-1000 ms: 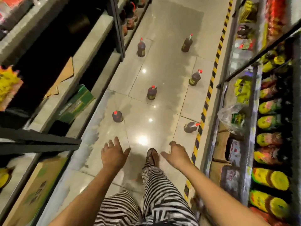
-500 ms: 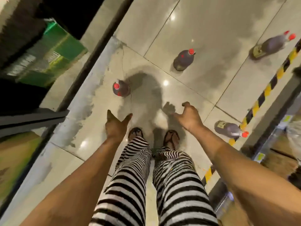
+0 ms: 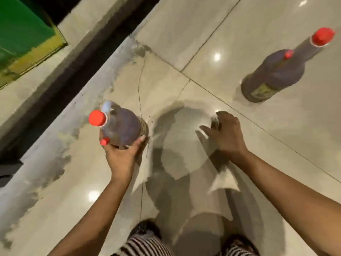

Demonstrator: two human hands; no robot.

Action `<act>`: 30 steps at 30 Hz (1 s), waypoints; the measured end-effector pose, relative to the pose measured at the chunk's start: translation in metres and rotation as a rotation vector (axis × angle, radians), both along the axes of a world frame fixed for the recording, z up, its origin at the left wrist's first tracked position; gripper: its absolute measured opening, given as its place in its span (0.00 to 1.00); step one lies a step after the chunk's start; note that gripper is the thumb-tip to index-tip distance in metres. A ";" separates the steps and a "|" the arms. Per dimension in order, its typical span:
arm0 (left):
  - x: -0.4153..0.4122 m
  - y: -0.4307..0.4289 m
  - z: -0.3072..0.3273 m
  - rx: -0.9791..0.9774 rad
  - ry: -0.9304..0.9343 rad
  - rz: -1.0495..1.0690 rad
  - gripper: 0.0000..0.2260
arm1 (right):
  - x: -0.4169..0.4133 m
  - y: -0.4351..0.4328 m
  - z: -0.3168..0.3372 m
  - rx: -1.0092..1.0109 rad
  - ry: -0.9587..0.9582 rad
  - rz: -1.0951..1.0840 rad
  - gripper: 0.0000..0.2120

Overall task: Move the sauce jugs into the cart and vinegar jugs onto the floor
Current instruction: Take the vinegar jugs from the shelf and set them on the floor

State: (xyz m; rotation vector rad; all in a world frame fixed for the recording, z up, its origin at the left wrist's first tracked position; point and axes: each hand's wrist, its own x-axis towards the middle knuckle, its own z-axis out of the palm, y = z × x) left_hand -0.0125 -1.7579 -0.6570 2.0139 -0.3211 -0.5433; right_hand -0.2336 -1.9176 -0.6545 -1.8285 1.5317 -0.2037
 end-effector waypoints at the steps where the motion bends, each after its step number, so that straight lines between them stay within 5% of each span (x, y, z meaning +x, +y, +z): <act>1: -0.004 -0.005 -0.001 -0.024 -0.026 -0.013 0.29 | 0.004 -0.005 -0.004 -0.063 -0.014 0.034 0.21; 5: -0.001 -0.015 -0.002 -0.090 -0.120 -0.046 0.29 | 0.007 -0.026 -0.021 -0.241 0.007 0.198 0.30; 12: 0.018 -0.010 -0.001 -0.130 -0.054 -0.147 0.27 | -0.027 -0.010 -0.016 -0.152 -0.117 -0.244 0.24; 21: 0.003 -0.040 0.000 -0.143 0.074 -0.390 0.34 | -0.060 -0.069 -0.012 -0.170 -0.247 -0.740 0.47; 26: -0.008 -0.055 0.004 -0.109 0.011 -0.587 0.33 | -0.078 -0.102 -0.016 -0.062 -0.479 -0.653 0.51; 30: -0.008 -0.069 0.004 -0.160 0.137 -0.603 0.37 | -0.074 -0.113 -0.011 -0.109 -0.573 -0.569 0.41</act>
